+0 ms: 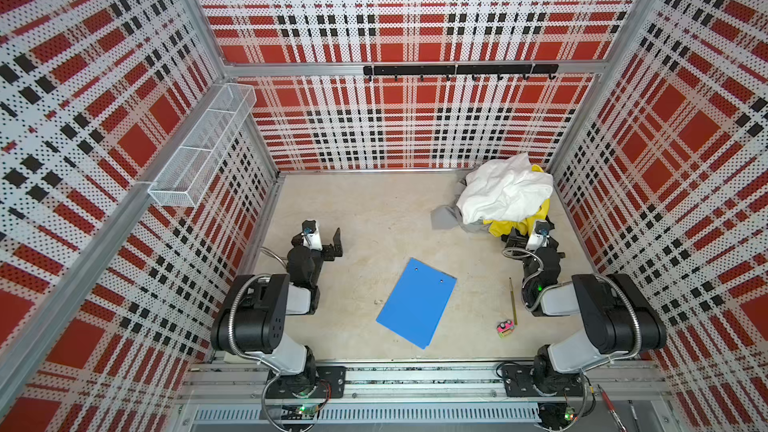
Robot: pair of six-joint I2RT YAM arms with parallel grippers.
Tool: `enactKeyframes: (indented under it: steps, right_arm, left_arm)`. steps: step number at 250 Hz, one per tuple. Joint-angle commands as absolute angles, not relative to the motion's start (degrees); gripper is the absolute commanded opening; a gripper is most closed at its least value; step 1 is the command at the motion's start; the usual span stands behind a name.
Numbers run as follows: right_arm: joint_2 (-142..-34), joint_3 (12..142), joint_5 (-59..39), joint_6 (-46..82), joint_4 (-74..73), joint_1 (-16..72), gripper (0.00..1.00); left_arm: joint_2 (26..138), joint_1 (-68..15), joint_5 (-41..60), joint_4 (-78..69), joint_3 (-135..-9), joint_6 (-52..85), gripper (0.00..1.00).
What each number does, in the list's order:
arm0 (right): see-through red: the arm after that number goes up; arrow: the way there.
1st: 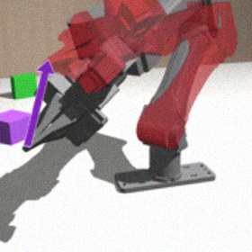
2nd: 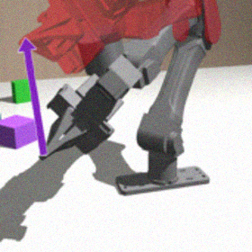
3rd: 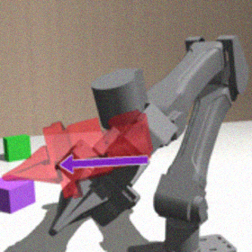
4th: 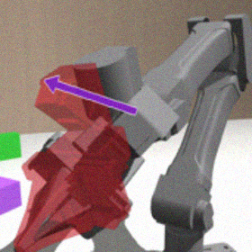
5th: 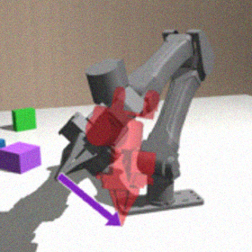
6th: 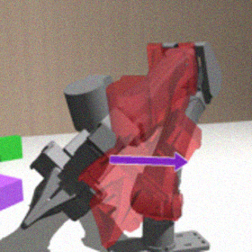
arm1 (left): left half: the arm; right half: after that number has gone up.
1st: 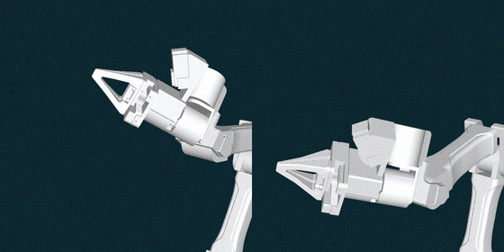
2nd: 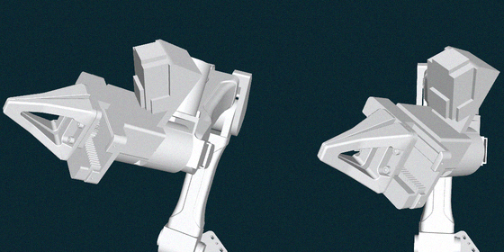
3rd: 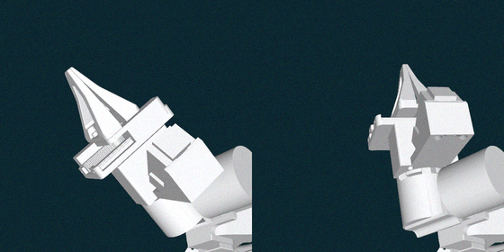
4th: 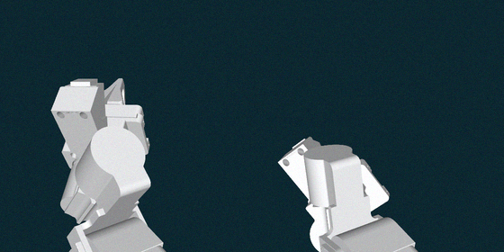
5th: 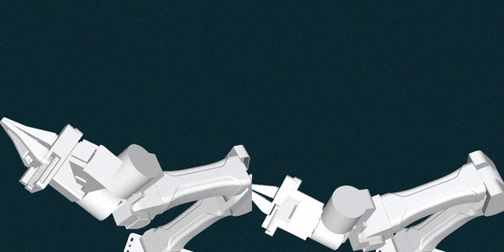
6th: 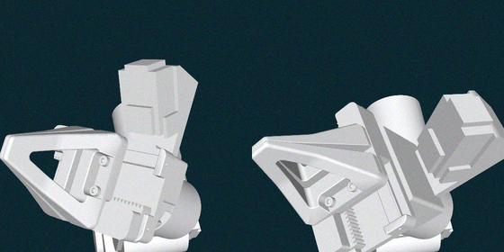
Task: Pick out a specific cloth from the pile
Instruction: 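Raise both arms from rest toward the cloth pile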
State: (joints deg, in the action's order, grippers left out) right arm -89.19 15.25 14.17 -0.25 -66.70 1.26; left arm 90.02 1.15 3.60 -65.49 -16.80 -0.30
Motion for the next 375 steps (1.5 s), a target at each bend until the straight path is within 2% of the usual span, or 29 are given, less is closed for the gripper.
enactKeyframes:
  steps: [1,256,303,329,375]
  right_arm:
    - [-89.21,14.94,14.42,-0.44,-69.98,1.41,1.00]
    - [-89.12,14.92,14.40,-0.40,-70.07,1.43,1.00]
    - [-88.92,11.58,17.28,0.69,-76.35,1.41,1.00]
    - [-86.01,11.79,17.93,0.79,-73.58,1.43,1.00]
    - [-75.34,12.12,19.50,2.17,-61.68,1.85,1.00]
  left_arm:
    - [90.08,0.96,3.27,-66.53,-17.05,-0.40,0.99]
    - [90.05,2.86,5.46,-67.40,-16.58,1.40,0.99]
    - [88.18,4.42,6.87,-71.49,-13.66,2.88,0.99]
    - [83.69,3.61,5.46,-67.09,-13.90,2.53,0.99]
    - [75.17,0.11,0.74,-49.37,-19.02,1.94,0.99]
